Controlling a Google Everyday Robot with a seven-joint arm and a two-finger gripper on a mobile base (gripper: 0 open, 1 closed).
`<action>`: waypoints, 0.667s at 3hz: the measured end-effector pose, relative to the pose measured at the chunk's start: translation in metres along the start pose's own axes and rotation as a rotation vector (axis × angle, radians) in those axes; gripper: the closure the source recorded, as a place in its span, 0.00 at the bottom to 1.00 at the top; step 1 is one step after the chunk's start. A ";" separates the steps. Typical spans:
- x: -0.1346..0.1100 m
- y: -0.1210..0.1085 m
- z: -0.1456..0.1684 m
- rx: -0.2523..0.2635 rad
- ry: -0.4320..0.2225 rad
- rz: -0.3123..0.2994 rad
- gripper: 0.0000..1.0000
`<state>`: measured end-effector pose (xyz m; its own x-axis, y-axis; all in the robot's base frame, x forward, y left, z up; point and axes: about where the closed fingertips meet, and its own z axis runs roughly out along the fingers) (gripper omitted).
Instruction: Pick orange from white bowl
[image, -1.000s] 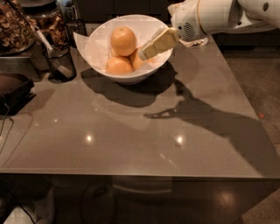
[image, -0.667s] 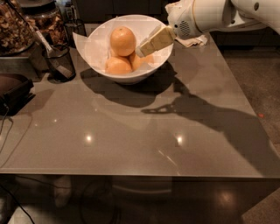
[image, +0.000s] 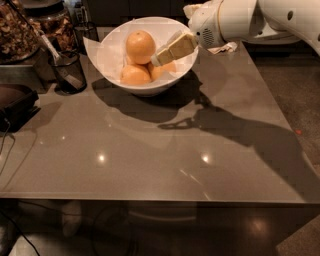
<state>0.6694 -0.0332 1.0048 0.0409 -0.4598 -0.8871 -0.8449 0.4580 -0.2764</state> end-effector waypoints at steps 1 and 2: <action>-0.013 0.001 0.012 -0.042 -0.103 0.009 0.00; -0.028 0.001 0.021 -0.070 -0.155 0.000 0.00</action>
Offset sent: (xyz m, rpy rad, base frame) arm 0.0158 0.0396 0.0302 0.1745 -0.0630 0.1458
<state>0.6791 -0.0036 1.0221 0.1180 -0.3343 -0.9351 -0.8796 0.4019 -0.2547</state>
